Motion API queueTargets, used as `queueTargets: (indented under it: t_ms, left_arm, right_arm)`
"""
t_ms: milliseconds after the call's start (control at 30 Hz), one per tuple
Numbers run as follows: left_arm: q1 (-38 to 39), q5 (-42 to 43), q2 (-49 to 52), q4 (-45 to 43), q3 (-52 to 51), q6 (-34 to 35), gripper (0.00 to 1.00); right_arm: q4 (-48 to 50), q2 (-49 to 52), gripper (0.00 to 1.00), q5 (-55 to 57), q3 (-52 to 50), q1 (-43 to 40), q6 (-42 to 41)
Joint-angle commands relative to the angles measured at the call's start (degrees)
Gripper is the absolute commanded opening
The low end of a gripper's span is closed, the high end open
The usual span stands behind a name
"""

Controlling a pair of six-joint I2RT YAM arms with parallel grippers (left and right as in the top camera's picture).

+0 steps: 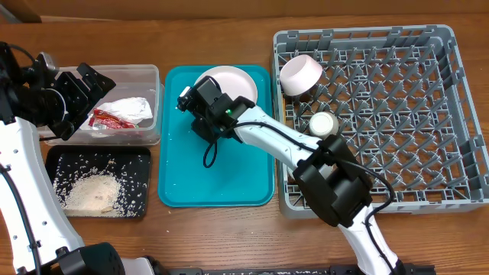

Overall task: Sort waste into correct bins and load items into the dishwasher
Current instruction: 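Grasp the edge of the pink plate on the teal tray with the right gripper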

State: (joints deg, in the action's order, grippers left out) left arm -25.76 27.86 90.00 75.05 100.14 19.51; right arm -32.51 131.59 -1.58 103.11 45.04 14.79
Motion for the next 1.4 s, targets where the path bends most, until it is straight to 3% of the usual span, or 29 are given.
queueTargets:
  t_ms: [0,1133,1233,1367]
  left_arm:
    - [0.07,0.02,-1.11,-0.07,0.85,-0.68,1.00]
    - [0.07,0.02,-1.11,-0.09,0.85,-0.68,1.00]
    - [0.07,0.02,-1.11,-0.07,0.85,-0.68,1.00]
    - [0.07,0.02,-1.11,-0.07,0.85,-0.68,1.00]
  right_arm:
    - [0.59,0.68,0.36,1.11,-0.15,-0.20,0.66]
    - [-1.16,2.27,0.34,1.09,-2.45,-1.40,0.42]
    - [-1.49,2.27,0.28,1.07,-2.69,-1.40,0.20]
    - [-1.62,2.25,0.04,0.37,-2.64,-1.29,0.22]
